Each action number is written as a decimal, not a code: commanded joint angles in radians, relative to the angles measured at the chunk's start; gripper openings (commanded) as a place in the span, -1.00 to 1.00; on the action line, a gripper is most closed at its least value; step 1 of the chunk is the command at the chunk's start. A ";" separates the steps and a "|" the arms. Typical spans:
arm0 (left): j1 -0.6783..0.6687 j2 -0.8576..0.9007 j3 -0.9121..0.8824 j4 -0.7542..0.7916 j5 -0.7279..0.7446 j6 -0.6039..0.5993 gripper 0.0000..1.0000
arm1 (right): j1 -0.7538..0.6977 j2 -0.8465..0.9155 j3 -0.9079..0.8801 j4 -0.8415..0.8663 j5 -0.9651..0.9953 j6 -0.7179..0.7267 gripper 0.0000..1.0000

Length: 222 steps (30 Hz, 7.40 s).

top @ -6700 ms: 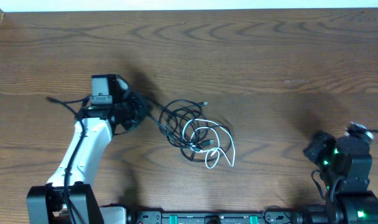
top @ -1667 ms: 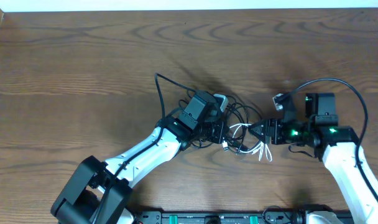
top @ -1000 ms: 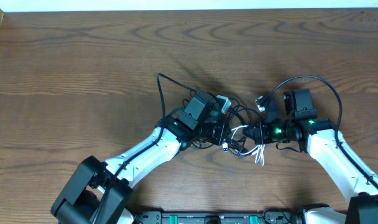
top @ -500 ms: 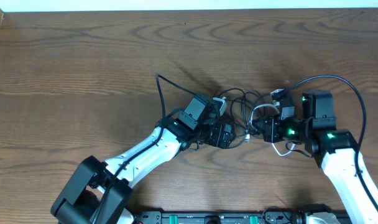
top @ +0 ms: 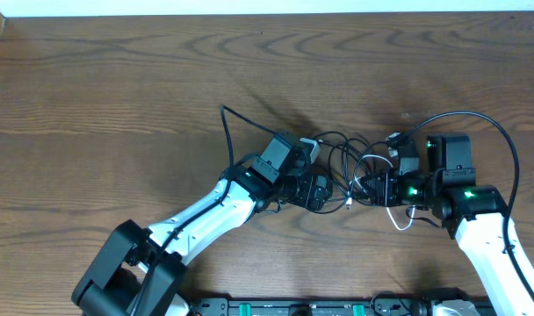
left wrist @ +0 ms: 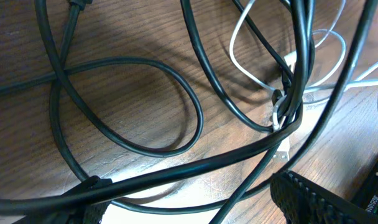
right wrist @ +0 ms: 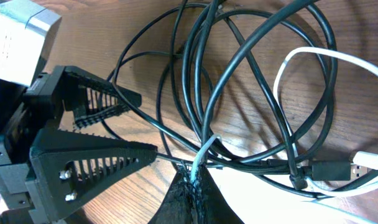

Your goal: Untangle cables

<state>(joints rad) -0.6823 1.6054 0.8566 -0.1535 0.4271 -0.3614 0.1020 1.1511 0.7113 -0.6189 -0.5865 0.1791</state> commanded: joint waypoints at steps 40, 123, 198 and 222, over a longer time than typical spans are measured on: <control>0.003 -0.006 -0.002 -0.019 -0.021 0.010 0.77 | -0.003 -0.001 -0.001 0.700 -0.573 0.203 -0.98; 0.003 -0.006 -0.002 -0.021 -0.130 0.010 0.78 | 0.037 0.082 0.001 0.531 0.380 -0.145 -0.97; -0.105 0.267 -0.002 0.752 -0.219 -0.856 0.76 | -0.022 -0.113 0.001 0.127 0.917 0.386 -0.98; -0.148 0.565 0.254 0.847 -0.232 -0.918 -0.27 | -0.038 -0.166 0.001 0.016 0.916 0.385 -0.98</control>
<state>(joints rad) -0.8303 2.1456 1.1007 0.7078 0.2169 -1.2865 0.0704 0.9939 0.7055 -0.6025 0.3271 0.5488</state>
